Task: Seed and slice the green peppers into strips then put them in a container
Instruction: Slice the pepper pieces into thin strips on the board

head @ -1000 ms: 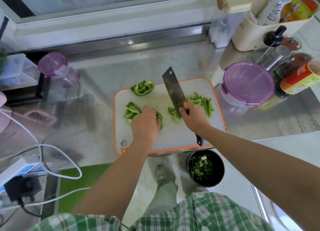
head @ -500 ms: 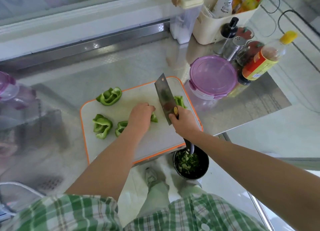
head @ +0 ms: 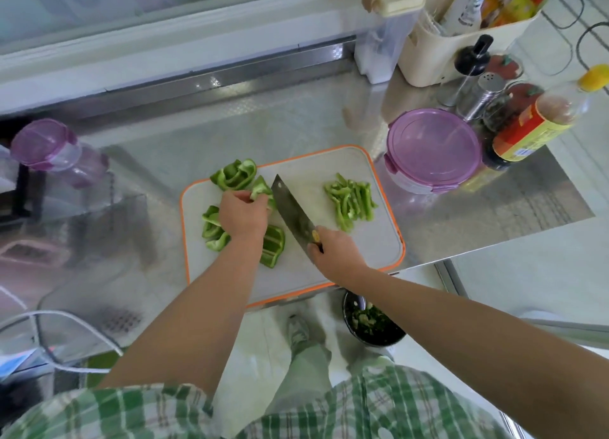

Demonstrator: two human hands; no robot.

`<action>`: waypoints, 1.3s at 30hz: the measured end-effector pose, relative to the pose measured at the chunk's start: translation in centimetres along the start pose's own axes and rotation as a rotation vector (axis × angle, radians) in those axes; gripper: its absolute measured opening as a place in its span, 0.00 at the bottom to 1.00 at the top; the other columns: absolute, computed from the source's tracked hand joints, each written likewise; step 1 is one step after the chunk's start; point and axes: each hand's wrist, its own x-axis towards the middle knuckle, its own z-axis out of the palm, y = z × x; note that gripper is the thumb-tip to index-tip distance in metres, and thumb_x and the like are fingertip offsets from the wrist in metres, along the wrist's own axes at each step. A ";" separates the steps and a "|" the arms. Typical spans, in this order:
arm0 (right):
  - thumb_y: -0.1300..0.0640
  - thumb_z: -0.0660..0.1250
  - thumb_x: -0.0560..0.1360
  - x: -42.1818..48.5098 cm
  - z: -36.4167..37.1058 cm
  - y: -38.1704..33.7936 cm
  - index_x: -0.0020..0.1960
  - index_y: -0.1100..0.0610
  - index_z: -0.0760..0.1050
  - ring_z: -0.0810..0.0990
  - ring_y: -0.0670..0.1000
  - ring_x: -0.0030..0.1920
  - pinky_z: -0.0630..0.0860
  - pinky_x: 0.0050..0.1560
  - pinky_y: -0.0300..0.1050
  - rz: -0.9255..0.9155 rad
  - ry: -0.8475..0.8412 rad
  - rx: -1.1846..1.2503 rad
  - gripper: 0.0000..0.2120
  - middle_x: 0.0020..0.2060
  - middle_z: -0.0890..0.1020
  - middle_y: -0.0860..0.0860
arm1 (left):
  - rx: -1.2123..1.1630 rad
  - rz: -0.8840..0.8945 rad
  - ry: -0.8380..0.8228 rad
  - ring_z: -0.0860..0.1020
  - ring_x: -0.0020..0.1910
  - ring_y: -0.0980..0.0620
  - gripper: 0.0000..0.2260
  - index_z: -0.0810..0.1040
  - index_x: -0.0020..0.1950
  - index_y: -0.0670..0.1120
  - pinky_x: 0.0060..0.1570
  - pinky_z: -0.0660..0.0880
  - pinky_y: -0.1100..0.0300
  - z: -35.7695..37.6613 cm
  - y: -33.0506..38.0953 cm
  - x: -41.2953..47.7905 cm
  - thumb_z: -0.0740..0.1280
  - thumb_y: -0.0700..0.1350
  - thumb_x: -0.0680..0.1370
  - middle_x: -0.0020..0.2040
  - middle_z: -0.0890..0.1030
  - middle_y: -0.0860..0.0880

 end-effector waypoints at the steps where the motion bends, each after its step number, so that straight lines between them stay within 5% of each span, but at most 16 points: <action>1: 0.55 0.59 0.78 0.0 -0.4 0.3 0.54 0.61 0.71 0.78 0.62 0.45 0.70 0.38 0.47 0.015 0.014 -0.017 0.09 0.43 0.79 0.60 | -0.017 -0.026 -0.039 0.83 0.44 0.45 0.09 0.74 0.44 0.48 0.50 0.80 0.48 0.0 0.0 -0.4 0.74 0.43 0.71 0.46 0.83 0.46; 7: 0.57 0.60 0.78 1.0 -4.6 2.9 0.48 0.63 0.71 0.75 0.60 0.40 0.65 0.36 0.47 0.103 0.194 -0.056 0.08 0.37 0.75 0.59 | -0.051 -0.149 -0.225 0.84 0.37 0.45 0.09 0.79 0.39 0.43 0.46 0.82 0.49 2.8 -0.1 -2.6 0.78 0.43 0.67 0.38 0.84 0.43; 12: 0.57 0.60 0.78 0.7 -4.7 2.5 0.46 0.60 0.70 0.75 0.60 0.36 0.72 0.34 0.51 -0.029 0.106 -0.042 0.06 0.34 0.75 0.57 | 0.025 -0.168 -0.294 0.84 0.33 0.46 0.09 0.80 0.34 0.43 0.48 0.82 0.49 5.0 -1.5 -4.0 0.75 0.44 0.72 0.28 0.82 0.47; 24: 0.57 0.58 0.79 0.9 -4.9 1.9 0.44 0.58 0.65 0.72 0.57 0.34 0.66 0.33 0.45 -0.016 0.076 -0.118 0.07 0.34 0.73 0.55 | 0.183 -0.122 -0.263 0.84 0.32 0.48 0.14 0.79 0.30 0.45 0.47 0.81 0.55 5.1 -1.6 -4.1 0.72 0.46 0.76 0.31 0.83 0.46; 39: 0.61 0.56 0.79 1.0 -2.6 0.3 0.53 0.59 0.67 0.75 0.59 0.46 0.66 0.39 0.47 0.064 0.011 -0.290 0.04 0.43 0.75 0.57 | 0.048 -0.202 -0.237 0.84 0.35 0.43 0.19 0.77 0.18 0.47 0.44 0.82 0.45 5.5 -2.3 -3.9 0.75 0.42 0.68 0.28 0.82 0.44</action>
